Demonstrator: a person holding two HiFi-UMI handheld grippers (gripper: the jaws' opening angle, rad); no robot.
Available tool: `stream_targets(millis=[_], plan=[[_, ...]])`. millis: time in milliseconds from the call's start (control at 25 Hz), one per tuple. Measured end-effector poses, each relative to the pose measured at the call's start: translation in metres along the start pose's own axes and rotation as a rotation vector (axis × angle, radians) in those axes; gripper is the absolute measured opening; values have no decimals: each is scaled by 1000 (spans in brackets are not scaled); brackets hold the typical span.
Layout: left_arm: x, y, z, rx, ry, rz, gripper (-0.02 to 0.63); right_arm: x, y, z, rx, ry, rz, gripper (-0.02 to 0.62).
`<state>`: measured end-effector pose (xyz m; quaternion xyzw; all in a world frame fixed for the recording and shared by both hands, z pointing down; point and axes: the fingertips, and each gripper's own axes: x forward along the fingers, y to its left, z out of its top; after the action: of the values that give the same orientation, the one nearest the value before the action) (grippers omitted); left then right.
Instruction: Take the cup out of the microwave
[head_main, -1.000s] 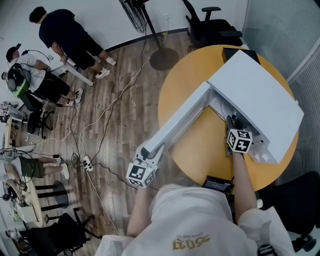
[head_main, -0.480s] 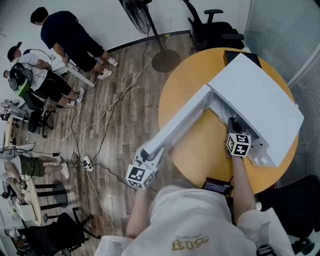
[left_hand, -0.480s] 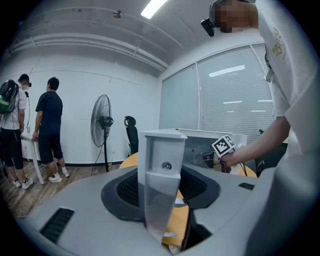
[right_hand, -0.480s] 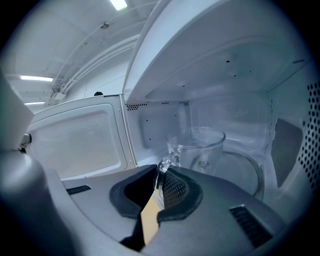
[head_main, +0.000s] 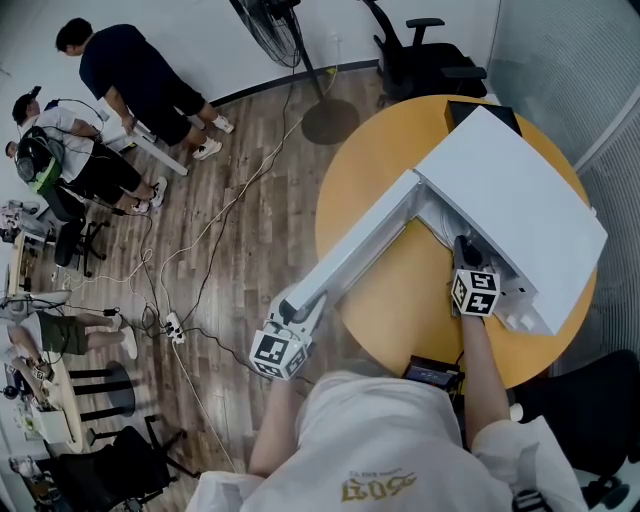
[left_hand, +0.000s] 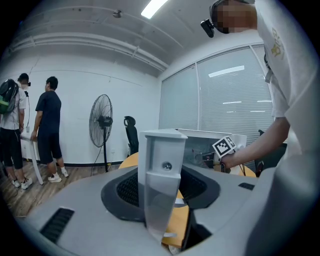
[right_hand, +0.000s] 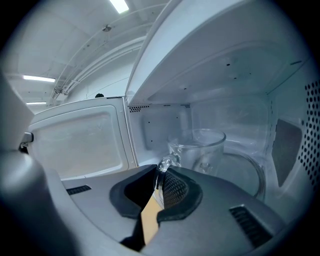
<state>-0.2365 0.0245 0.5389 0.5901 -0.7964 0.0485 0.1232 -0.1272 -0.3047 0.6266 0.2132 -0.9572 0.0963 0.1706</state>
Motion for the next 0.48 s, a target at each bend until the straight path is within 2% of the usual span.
stream_targets(millis=[280, 480], plan=[[0, 0, 1, 0, -7, -5, 207, -3, -2, 4, 42, -30, -17, 21], [1, 1, 1, 2, -8, -9, 207, -5, 2, 3, 25, -26, -12, 20]])
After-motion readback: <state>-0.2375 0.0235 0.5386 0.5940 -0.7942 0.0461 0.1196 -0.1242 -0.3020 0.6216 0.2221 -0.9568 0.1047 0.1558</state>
